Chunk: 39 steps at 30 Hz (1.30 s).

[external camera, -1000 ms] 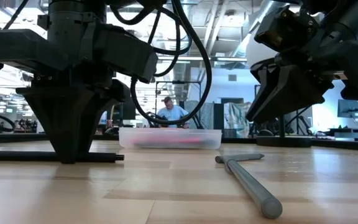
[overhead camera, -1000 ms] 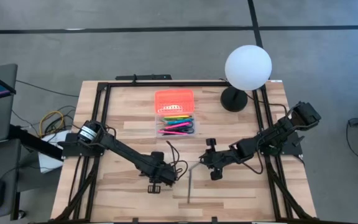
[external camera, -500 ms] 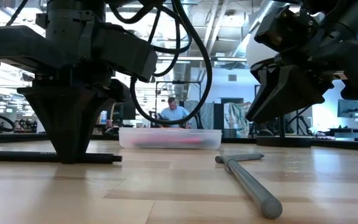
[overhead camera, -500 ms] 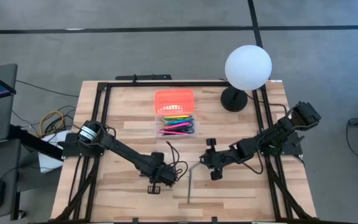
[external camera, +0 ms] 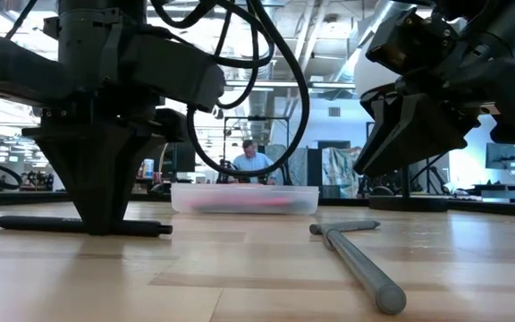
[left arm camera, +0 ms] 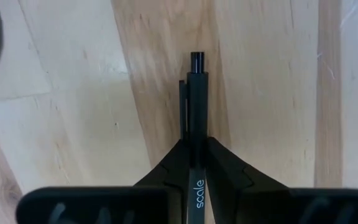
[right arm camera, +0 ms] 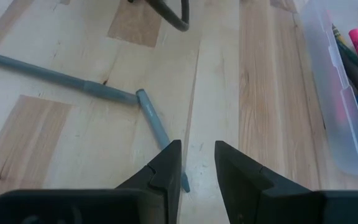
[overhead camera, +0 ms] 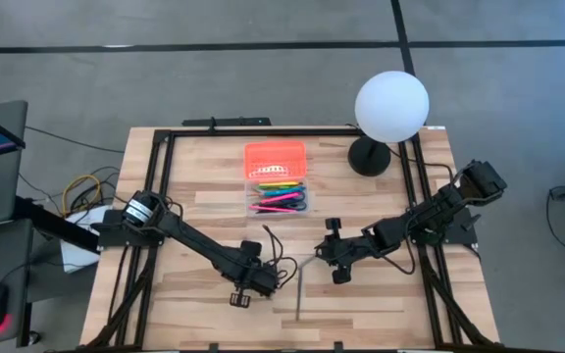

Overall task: Pick & place school supplies into a supply box
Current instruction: Put the black pen into the supply box

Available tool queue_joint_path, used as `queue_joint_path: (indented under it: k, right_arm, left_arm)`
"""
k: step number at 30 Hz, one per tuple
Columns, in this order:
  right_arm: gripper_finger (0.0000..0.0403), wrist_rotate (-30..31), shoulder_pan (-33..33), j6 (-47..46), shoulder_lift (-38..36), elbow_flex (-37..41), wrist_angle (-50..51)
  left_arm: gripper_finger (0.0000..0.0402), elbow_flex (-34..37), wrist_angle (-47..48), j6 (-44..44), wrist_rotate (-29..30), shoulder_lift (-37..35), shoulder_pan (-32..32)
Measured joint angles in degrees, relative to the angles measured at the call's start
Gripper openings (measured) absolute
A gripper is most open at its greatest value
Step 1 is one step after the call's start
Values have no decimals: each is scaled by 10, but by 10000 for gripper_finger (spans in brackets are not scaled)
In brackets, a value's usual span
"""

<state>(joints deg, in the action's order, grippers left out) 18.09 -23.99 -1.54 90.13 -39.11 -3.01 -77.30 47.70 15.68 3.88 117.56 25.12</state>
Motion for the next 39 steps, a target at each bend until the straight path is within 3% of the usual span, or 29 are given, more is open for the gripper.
queue_joint_path:
  k: [6,17,23,31,39]
  right_arm:
    - [90,0,0,0,0,0,0]
    - [90,0,0,0,0,0,0]
    - [90,0,0,0,0,0,0]
    - [90,0,0,-1,0,0,0]
    - [90,0,0,0,0,0,0]
  left_arm:
    - [23,-40,50,-20,20,6,1]
    - [23,-104,172,-55,136,9,-14]
    - [31,-132,225,-45,262,8,-51]
    - [27,-149,185,-70,348,7,-137]
    - [30,-149,64,-126,325,7,-209]
